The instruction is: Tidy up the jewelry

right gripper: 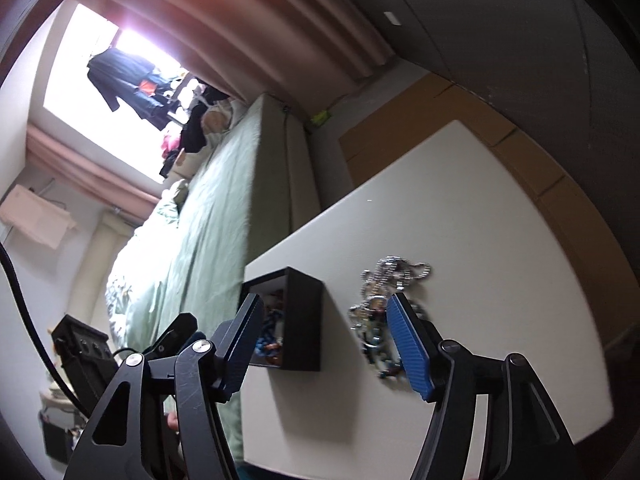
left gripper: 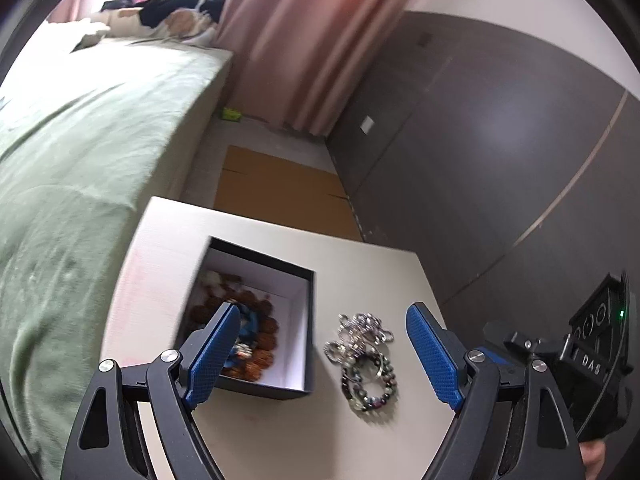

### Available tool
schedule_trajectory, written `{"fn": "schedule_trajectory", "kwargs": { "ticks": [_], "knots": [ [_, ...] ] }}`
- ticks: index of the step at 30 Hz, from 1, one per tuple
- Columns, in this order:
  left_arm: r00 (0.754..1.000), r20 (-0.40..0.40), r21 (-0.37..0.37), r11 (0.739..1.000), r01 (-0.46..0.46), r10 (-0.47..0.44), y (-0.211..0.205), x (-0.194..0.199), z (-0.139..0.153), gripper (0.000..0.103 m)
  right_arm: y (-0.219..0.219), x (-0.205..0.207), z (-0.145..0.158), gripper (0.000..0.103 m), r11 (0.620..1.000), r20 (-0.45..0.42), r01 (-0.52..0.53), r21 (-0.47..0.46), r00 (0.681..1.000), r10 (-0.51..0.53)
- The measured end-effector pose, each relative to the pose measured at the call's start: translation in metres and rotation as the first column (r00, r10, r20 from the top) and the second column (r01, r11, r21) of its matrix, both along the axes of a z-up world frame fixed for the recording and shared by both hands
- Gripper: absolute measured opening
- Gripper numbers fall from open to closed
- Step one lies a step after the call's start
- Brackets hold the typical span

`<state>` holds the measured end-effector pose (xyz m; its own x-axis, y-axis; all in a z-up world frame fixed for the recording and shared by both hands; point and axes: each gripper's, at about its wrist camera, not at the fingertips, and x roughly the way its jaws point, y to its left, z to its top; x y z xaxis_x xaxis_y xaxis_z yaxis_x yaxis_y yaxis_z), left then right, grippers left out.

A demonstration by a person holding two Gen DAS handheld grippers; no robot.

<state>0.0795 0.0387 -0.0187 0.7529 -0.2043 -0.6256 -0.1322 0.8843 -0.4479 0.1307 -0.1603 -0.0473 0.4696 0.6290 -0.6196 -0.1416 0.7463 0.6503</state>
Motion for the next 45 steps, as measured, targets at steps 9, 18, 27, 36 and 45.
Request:
{"fn": "schedule_trajectory", "kwargs": {
  "ticks": [9,18,27,36,45],
  "knots": [
    [0.993,-0.057,0.058,0.993,0.103,-0.099,-0.054,0.012,-0.011,0.085,-0.028,0.004,-0.008,0.065,0.999,-0.054,0.051,-0.016,0.997,-0.052],
    [0.978,-0.177,0.076,0.989,0.129,-0.114,-0.087,0.032,-0.025,0.085,-0.054,0.009,-0.010,0.065,0.996,-0.073,0.088,0.019,0.994,-0.086],
    [0.940,-0.335,0.083,0.992,0.100,-0.066,-0.094,0.062,-0.042,0.078,-0.060,0.018,-0.022,0.064,0.998,-0.140,0.068,0.018,0.988,-0.064],
    [0.890,-0.453,0.135,0.983,0.125,-0.051,-0.114,0.088,-0.061,0.072,-0.078,0.024,-0.041,0.064,0.995,-0.225,0.091,0.034,0.971,-0.081],
    [0.854,-0.520,0.173,0.976,0.131,-0.023,-0.129,0.103,-0.087,0.071,-0.101,0.024,-0.062,0.065,0.984,-0.309,0.141,0.110,0.946,-0.101]
  ]
}}
